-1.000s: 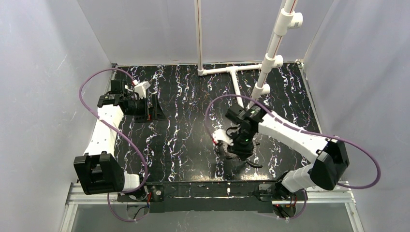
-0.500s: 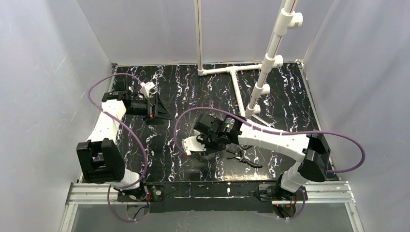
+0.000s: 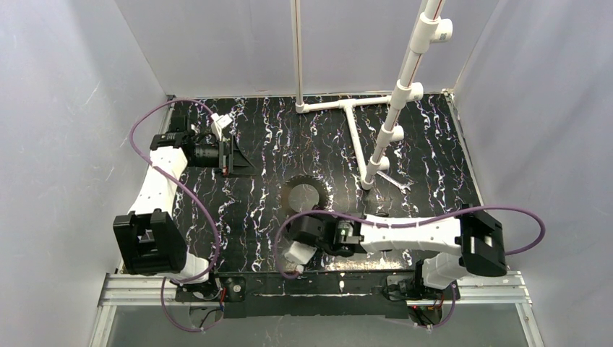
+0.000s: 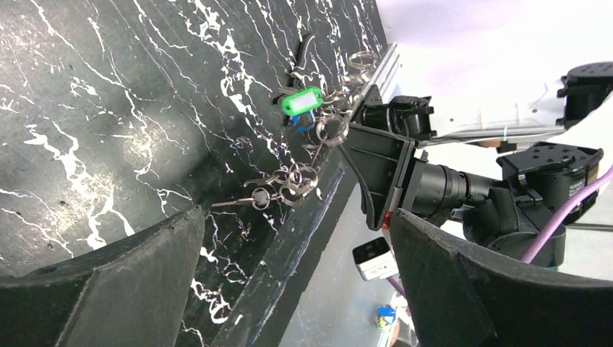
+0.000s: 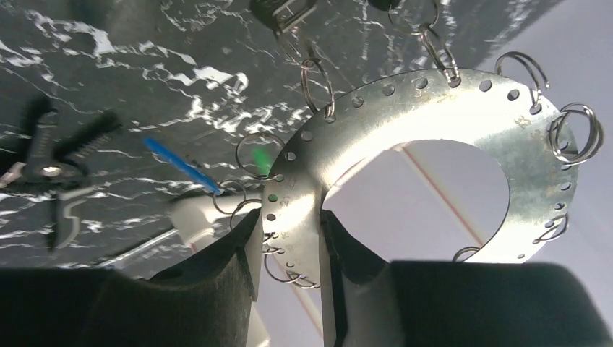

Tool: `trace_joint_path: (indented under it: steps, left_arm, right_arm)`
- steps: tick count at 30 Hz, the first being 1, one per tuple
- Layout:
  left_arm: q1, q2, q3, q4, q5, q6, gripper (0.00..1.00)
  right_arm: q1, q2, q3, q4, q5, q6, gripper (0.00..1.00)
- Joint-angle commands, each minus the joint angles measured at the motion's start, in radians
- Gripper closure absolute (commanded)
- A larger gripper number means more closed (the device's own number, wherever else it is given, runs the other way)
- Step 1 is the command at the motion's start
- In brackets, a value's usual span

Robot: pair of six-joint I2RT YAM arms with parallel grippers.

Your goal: Remove the keys from the keyring

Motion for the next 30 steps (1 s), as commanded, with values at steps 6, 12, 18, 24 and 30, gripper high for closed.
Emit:
trace_joint_path:
  steps: [6,12,18,24,30]
  left_arm:
    - [-0.036,-0.106,0.013,-0.063,0.032,0.142,0.01]
    - [-0.126,-0.148,-0.012,-0.060,0.050,0.182,0.09]
    - [-0.216,-0.188,0.009,0.052,0.028,0.085,0.25]
    - [-0.269,-0.226,0.013,0.081,-0.001,0.053,0.42]
    - [-0.296,-0.230,-0.024,0.079,-0.041,0.041,0.50]
  right_arm:
    - [0.055,-0.076,-0.084,0.379,0.273,-0.274,0.99]
    - [0.063,-0.068,-0.088,0.475,0.278,-0.265,0.99]
    - [0.096,-0.087,-0.131,0.548,0.255,-0.323,0.99]
    - [0.110,-0.112,-0.164,0.528,0.250,-0.357,0.99]
    - [0.117,-0.106,-0.155,0.525,0.272,-0.351,0.99]
